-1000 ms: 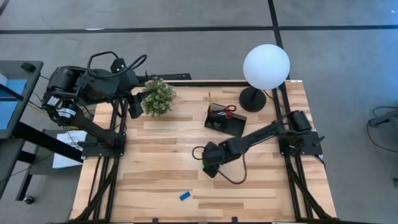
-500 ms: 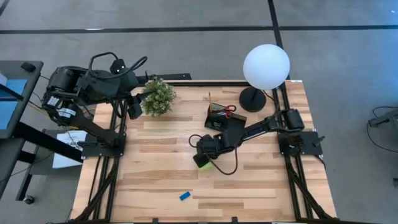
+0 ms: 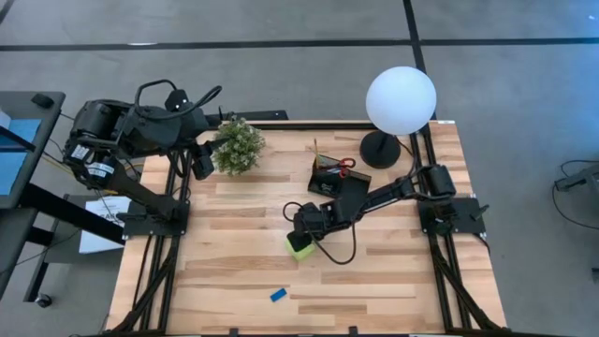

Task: Pick and place office supplies into organizer
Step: Put the green sticky note into the black desk organizer

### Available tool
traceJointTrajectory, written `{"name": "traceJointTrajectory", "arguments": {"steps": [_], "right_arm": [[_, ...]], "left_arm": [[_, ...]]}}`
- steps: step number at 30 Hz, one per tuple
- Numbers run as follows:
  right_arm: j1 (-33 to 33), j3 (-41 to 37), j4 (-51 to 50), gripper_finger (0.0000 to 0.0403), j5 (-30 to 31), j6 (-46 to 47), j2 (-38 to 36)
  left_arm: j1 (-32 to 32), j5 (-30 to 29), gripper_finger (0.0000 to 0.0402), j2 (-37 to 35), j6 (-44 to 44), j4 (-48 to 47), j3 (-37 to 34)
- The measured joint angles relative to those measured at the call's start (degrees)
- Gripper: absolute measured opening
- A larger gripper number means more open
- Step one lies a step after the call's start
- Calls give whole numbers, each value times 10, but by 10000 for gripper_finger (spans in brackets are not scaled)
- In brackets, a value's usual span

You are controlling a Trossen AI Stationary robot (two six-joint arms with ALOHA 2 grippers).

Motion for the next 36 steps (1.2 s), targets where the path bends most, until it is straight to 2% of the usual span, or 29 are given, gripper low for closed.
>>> {"name": "traceJointTrajectory", "arguments": {"steps": [9, 15, 20, 27, 36], "right_arm": [[27, -1, 20, 173, 25, -20, 2], [37, -1, 14, 167, 66, -35, 3], [36, 0, 2, 123, 75, -35, 3], [45, -2, 2, 15, 108, -45, 4], [61, -3, 12, 3, 109, -30, -4]], "left_arm": [[0, 0, 194, 0, -8, 0, 0], [0, -1, 194, 5, -9, 0, 0], [0, -3, 194, 11, -9, -1, 0], [0, -4, 194, 25, -9, -3, 0], [0, -4, 194, 25, -9, 20, 0]]}}
